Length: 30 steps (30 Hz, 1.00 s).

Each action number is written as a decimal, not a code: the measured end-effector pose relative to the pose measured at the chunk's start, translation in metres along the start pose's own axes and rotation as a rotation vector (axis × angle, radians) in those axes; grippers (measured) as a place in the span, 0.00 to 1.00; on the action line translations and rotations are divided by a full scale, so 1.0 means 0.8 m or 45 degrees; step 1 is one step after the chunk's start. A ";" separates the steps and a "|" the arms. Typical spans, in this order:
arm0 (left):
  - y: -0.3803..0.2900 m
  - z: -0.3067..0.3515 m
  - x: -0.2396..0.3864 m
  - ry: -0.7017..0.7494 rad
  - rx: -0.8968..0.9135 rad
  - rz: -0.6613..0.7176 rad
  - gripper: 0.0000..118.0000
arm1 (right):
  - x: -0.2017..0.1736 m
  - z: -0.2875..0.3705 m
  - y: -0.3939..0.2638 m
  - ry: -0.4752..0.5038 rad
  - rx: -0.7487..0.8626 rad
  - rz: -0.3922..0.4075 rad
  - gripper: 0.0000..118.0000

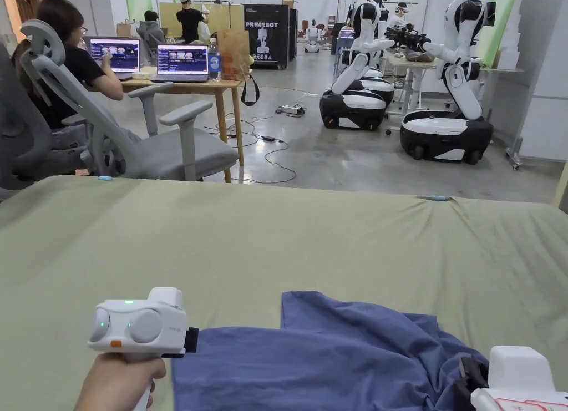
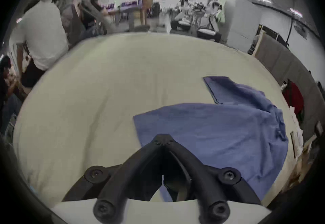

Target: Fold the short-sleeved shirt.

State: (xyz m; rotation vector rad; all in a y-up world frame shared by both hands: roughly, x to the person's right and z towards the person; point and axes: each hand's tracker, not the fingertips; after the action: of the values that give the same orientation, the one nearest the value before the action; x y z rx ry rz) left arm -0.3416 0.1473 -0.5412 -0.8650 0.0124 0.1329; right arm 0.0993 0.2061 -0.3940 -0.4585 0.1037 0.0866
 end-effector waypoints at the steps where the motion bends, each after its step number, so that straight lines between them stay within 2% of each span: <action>1: 0.010 -0.016 0.003 0.047 0.008 -0.019 0.28 | 0.009 -0.005 -0.002 -0.025 -0.015 0.000 0.00; 2: 0.018 -0.030 0.007 0.134 0.009 -0.060 0.71 | 0.018 -0.010 -0.004 -0.043 -0.031 -0.003 0.00; 3: 0.020 -0.044 0.009 0.194 0.015 -0.103 0.93 | 0.027 -0.014 -0.006 -0.058 -0.041 -0.007 0.00; 4: 0.024 -0.060 0.012 0.245 0.011 -0.144 0.96 | 0.037 -0.015 -0.010 -0.079 -0.052 -0.015 0.00; 6: 0.027 -0.090 0.012 0.237 -0.048 -0.203 0.71 | 0.057 -0.022 -0.014 -0.098 -0.080 -0.041 0.00; 7: 0.021 -0.106 0.011 0.240 -0.118 -0.207 0.64 | 0.067 -0.027 -0.015 -0.105 -0.100 -0.058 0.00; 9: 0.011 -0.129 0.008 0.206 -0.207 -0.204 0.61 | 0.084 -0.031 -0.018 -0.137 -0.128 -0.060 0.00; 10: 0.010 -0.124 0.007 0.214 -0.148 -0.192 0.59 | 0.096 -0.039 -0.020 -0.157 -0.158 -0.047 0.00; 12: 0.014 -0.109 0.010 0.203 -0.150 -0.199 0.32 | 0.113 -0.050 -0.025 -0.193 -0.214 -0.017 0.00; 13: 0.012 -0.101 0.016 0.178 -0.147 -0.266 0.23 | 0.120 -0.059 -0.027 -0.203 -0.229 -0.014 0.00; 14: 0.009 -0.091 0.021 0.183 -0.134 -0.340 0.23 | 0.129 -0.070 -0.030 -0.204 -0.249 -0.006 0.00; 15: 0.006 -0.072 0.027 0.169 -0.101 -0.311 0.01 | 0.135 -0.080 -0.032 -0.201 -0.271 0.004 0.00; 17: 0.006 -0.039 0.028 0.132 0.017 -0.243 0.01 | 0.149 -0.104 -0.038 -0.178 -0.295 -0.007 0.02; 18: 0.006 -0.024 0.030 0.128 0.065 -0.234 0.01 | 0.155 -0.118 -0.041 -0.139 -0.322 -0.025 0.16; 19: 0.006 -0.011 0.033 0.125 0.092 -0.251 0.01 | 0.159 -0.131 -0.044 -0.117 -0.367 -0.048 0.47; 20: 0.005 0.002 0.036 0.123 0.105 -0.261 0.01 | 0.162 -0.146 -0.050 -0.114 -0.413 -0.055 0.91; 21: 0.004 0.011 0.037 0.115 0.112 -0.263 0.01 | 0.165 -0.159 -0.056 -0.109 -0.409 -0.055 1.00; 23: 0.005 0.022 0.038 0.104 0.124 -0.267 0.01 | 0.169 -0.190 -0.070 -0.127 -0.397 -0.028 0.87; 25: 0.003 0.031 0.039 0.089 0.127 -0.260 0.01 | 0.171 -0.213 -0.082 -0.136 -0.514 0.009 0.85; 26: 0.002 0.034 0.040 0.084 0.118 -0.268 0.01 | 0.171 -0.222 -0.088 -0.068 -0.580 0.016 0.70; 27: 0.003 0.031 0.039 0.086 0.109 -0.278 0.01 | 0.169 -0.224 -0.092 0.018 -0.630 0.005 0.44; 28: 0.001 0.032 0.040 0.089 0.105 -0.288 0.01 | 0.163 -0.219 -0.091 0.075 -0.643 0.006 0.25; 29: 0.000 0.033 0.042 0.093 0.095 -0.302 0.01 | 0.157 -0.212 -0.088 0.042 -0.593 0.041 0.17; 30: -0.001 0.033 0.043 0.100 0.084 -0.309 0.01 | 0.155 -0.210 -0.083 0.026 -0.604 0.076 0.02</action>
State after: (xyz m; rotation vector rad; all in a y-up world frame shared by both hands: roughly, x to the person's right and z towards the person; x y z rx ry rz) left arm -0.3089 0.1709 -0.5255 -0.7986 -0.0150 -0.1285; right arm 0.2158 0.0794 -0.5299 -0.9306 0.1174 0.1663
